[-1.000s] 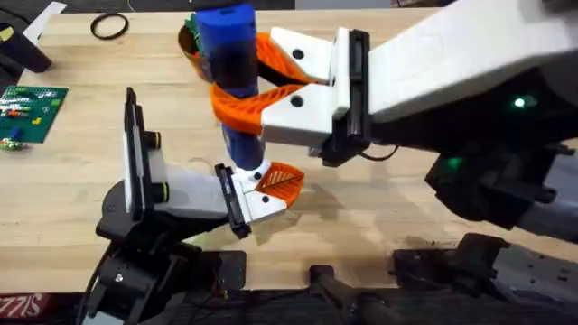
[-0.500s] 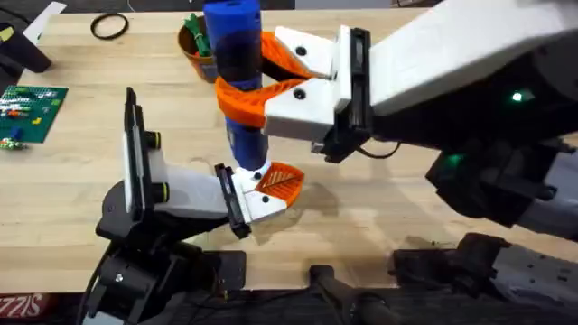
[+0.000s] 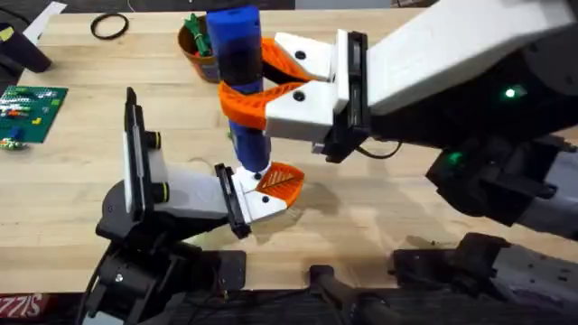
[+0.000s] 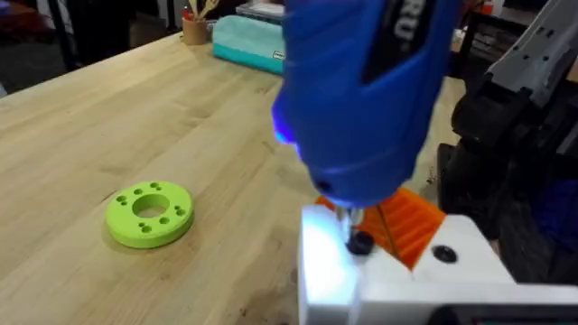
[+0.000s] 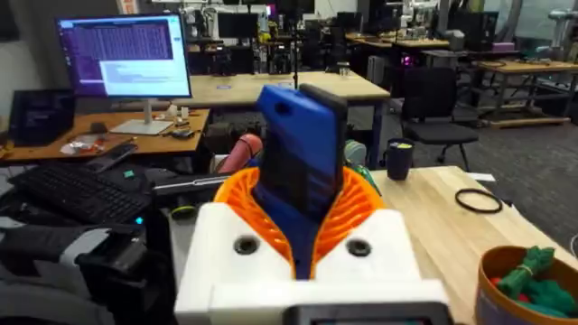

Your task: Pick up the gripper from the table and insert it into the empty holder that is missing its gripper. Then pick up a screw, insert it into the mounting hole, and use the screwdriver to tighten it. Finally, clean up the table by picking up the vegetable and placing it into the bucket.

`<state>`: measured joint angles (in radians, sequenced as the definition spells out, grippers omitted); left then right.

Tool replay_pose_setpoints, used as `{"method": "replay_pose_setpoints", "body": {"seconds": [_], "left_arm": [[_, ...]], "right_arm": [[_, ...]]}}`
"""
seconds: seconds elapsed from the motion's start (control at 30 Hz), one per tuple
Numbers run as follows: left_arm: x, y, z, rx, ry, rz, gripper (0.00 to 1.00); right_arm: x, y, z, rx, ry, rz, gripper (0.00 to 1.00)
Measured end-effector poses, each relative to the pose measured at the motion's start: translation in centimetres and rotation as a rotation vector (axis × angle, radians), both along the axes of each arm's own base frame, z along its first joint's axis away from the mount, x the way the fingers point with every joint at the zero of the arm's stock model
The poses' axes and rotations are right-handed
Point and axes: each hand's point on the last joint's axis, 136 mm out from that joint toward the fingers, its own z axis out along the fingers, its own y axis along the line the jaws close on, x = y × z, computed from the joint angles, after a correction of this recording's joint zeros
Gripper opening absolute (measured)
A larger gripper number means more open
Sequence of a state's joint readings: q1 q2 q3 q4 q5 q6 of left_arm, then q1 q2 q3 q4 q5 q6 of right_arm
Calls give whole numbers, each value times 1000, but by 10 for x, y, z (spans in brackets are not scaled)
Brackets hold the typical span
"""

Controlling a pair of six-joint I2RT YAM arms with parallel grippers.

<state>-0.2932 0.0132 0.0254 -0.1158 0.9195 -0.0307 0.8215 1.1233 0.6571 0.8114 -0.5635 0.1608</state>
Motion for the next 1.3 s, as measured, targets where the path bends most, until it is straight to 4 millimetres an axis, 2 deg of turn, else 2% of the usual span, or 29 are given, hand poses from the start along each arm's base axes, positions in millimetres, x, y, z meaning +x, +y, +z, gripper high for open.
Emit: {"method": "replay_pose_setpoints", "body": {"seconds": [0.37, 0.97, 1.3], "left_arm": [[0, 0, 0, -1, 3, 0, 12], [0, 0, 0, -1, 3, 0, 12], [0, 0, 0, -1, 2, 0, 12]], "right_arm": [[1, 0, -4, -14, 13, -2, 51], [-6, -6, 11, 24, -7, 6, 51], [-6, -6, 6, 4, 11, 8, 50]]}}
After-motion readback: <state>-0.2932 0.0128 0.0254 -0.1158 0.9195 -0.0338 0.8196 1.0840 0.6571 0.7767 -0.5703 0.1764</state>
